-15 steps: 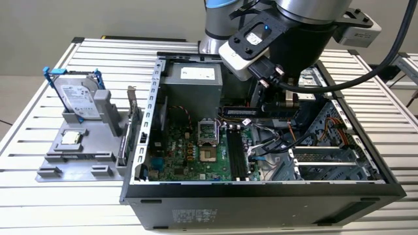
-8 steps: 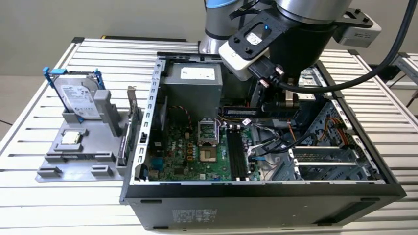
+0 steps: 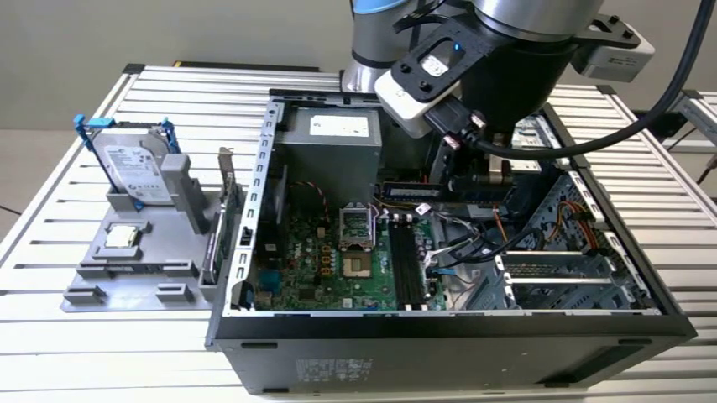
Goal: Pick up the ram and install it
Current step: 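Insert the ram into the slot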
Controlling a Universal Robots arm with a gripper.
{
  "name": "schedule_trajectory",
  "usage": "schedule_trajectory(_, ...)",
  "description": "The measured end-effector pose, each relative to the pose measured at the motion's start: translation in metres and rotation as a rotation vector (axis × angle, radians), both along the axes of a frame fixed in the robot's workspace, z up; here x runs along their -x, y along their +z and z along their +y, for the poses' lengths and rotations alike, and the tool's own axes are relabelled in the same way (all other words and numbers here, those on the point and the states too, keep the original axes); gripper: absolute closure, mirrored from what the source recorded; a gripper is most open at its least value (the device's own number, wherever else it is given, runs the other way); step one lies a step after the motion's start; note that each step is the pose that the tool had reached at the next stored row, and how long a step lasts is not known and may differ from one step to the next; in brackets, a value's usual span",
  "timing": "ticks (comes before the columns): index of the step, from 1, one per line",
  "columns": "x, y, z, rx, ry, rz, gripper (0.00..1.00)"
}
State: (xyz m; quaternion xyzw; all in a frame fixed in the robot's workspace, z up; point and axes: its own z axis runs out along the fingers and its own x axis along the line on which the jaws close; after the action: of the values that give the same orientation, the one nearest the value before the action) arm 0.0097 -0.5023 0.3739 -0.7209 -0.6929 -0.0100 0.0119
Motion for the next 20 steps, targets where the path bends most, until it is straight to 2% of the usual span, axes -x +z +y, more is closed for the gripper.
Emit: schedule_trajectory(20, -0.0001, 0.0000, 0.0000, 0.0000, -0.058, 0.0000, 1.00)
